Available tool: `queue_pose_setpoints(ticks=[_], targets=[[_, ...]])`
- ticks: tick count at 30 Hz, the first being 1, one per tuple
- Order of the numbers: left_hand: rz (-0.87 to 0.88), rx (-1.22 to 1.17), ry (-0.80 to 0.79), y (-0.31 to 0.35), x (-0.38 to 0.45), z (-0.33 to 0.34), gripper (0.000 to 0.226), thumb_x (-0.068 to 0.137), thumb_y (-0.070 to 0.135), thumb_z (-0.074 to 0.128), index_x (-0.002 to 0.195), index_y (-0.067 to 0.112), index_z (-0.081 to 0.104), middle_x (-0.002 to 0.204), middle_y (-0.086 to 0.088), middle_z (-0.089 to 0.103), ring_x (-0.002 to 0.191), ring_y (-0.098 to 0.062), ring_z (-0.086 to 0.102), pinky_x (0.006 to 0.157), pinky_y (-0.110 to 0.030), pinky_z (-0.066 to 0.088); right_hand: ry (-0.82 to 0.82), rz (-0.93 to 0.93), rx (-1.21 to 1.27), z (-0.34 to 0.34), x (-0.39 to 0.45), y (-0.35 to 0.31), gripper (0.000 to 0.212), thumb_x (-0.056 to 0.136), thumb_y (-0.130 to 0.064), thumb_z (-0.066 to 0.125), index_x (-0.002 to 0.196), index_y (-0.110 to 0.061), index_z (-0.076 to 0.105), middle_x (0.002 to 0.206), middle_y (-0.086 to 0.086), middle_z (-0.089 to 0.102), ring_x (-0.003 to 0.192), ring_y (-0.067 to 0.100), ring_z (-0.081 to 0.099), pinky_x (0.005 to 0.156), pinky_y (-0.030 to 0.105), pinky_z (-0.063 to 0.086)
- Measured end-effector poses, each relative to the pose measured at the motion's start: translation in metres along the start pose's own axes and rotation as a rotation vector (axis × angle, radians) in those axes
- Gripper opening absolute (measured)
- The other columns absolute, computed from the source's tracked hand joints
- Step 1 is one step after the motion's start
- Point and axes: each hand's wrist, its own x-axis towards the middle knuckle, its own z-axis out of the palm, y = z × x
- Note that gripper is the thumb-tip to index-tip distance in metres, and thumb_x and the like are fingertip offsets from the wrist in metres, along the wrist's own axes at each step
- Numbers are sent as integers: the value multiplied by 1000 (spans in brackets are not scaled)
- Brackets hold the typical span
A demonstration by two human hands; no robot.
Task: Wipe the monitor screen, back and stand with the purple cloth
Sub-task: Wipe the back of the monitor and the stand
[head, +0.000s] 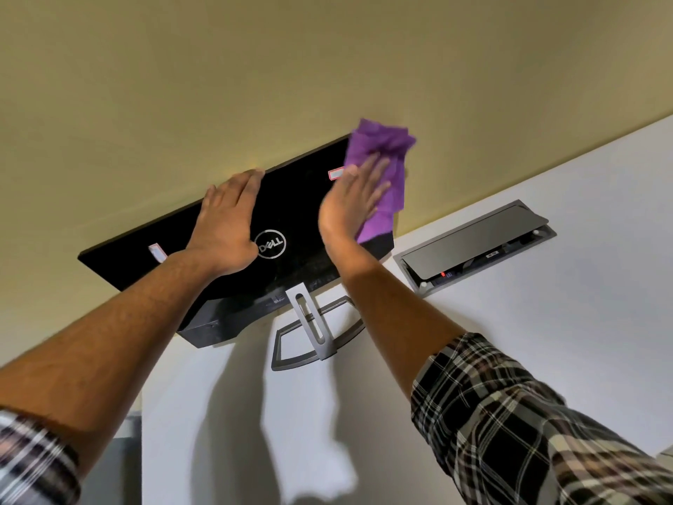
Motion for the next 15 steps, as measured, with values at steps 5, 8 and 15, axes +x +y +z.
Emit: queue_pose_setpoints(ticks=[5,8,15], targets=[[10,24,10,-1,2,1,116,62,-2,69,161,15,10,165,-8,17,152,-30,16,125,-50,6,-103,-593,-363,11,-36,14,61,111,-44,21,168,-27,9,175,-5,-8,161,30,-16,127,61,-6],[26,34,9,-3,3,2,115,62,-1,70,160,15,13,165,-10,18,151,-31,18,125,-51,9,-210,-745,-414,5,-53,49,62,110,-41,32,168,-26,16,176,-3,1,161,30,-13,127,63,1],[-2,6,-4,2,1,1,118,65,-3,68,161,23,4,166,-2,13,153,-24,11,126,-44,0,-123,-361,-302,-15,-18,69,64,107,-45,17,166,-31,-4,176,-6,-8,161,26,-14,128,63,12]])
